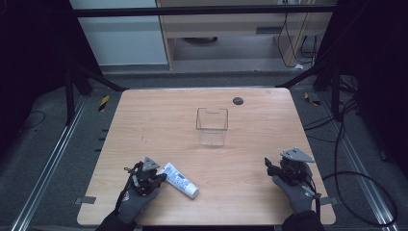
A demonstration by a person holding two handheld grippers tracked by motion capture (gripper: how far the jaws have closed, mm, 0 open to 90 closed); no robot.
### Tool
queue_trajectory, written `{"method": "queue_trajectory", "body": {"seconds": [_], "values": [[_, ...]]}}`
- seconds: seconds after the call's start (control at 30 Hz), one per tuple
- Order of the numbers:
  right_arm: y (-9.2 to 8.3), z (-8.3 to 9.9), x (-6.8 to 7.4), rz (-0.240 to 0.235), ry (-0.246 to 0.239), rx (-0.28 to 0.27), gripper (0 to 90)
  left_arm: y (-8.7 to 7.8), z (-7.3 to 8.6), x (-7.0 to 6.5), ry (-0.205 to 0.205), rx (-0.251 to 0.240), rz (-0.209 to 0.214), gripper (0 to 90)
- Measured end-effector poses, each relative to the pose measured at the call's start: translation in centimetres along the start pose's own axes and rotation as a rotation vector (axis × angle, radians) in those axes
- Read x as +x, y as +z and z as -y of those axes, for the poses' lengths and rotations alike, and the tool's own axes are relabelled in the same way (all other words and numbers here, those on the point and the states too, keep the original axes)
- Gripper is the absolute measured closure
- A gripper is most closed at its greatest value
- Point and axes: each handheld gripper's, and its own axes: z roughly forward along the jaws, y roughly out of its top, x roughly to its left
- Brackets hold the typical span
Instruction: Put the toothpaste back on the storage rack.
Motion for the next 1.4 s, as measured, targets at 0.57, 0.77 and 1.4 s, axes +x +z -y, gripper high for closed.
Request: {"method": "queue_trajectory", "body": {"seconds": [0.57, 0.77, 1.4], "values": [[0.1, 0.0, 0.0, 0.007, -0.001, 0.006, 29.5, 1.4, -1.6, -0.6, 0.02, -0.027, -0.013, 89.4], [0.1, 0.0, 0.0, 0.009, -0.002, 0.004, 29.3, 2.1, -2.3, -0.9, 0.027, -0.027, -0.014, 89.4], [0.0, 0.1, -0.3, 0.017, 0.003, 0.003, 29.0, -1.3, -3.7, -1.7, 0.048, -0.148, 0.036, 89.3]]}}
